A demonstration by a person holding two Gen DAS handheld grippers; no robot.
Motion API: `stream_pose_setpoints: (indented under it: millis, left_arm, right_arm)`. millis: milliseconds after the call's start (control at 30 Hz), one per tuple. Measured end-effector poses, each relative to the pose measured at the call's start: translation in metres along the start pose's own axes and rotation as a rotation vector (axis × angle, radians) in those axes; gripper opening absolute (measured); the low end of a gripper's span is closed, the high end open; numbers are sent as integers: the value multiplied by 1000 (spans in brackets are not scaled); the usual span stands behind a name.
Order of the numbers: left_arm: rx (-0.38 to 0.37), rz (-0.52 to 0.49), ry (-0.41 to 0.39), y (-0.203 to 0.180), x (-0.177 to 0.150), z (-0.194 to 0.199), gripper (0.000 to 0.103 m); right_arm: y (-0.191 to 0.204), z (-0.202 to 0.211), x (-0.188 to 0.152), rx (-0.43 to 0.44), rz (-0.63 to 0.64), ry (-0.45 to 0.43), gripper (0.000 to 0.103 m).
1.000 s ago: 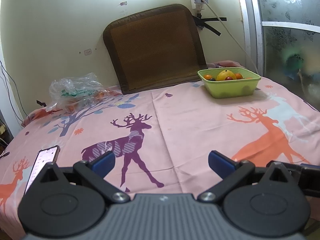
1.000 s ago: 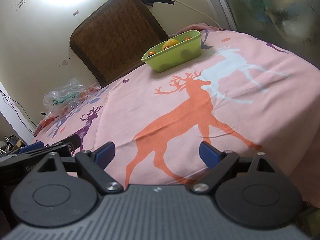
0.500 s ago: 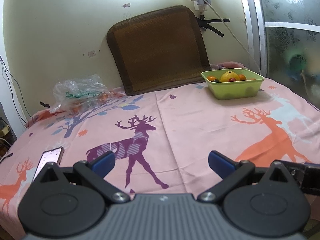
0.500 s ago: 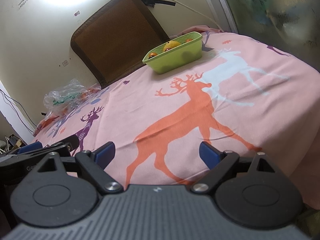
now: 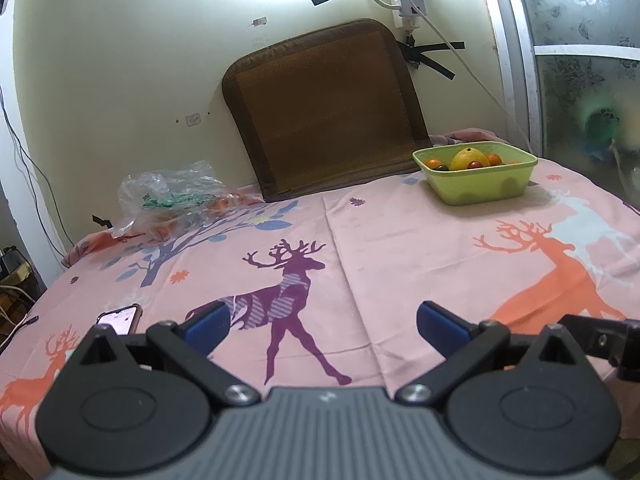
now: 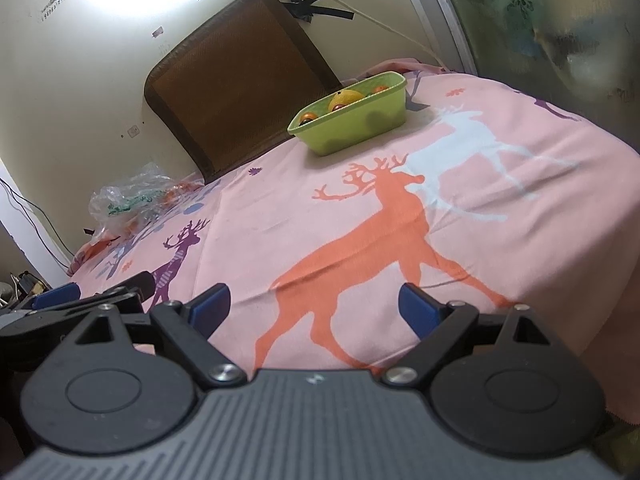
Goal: Organize fruits
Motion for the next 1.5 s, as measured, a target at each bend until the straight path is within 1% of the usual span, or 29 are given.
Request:
stream_pose_setpoints:
  millis: [433, 833, 1500]
  left_arm:
    - [-11, -6, 27, 0, -1, -5, 103]
    - [1, -9, 52, -1, -4, -9, 103]
    - [-2, -19, 80, -5, -6, -12, 103]
  right_arm:
    - [0, 0, 1, 0, 2, -3, 93]
    - [0, 0, 2, 0, 0, -3, 93]
    - [-1, 1, 2, -3, -1, -9, 93]
Point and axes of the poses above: each gripper's, at about its wrist camera, not at the fingertips, and z roughly against the way its jaws point, y to its left, x to its top, the point moved 2 cm from there along -z, roughly the way its jaws point, and after that the axes turned 5 degrees about -y, right-handed, at the moved point
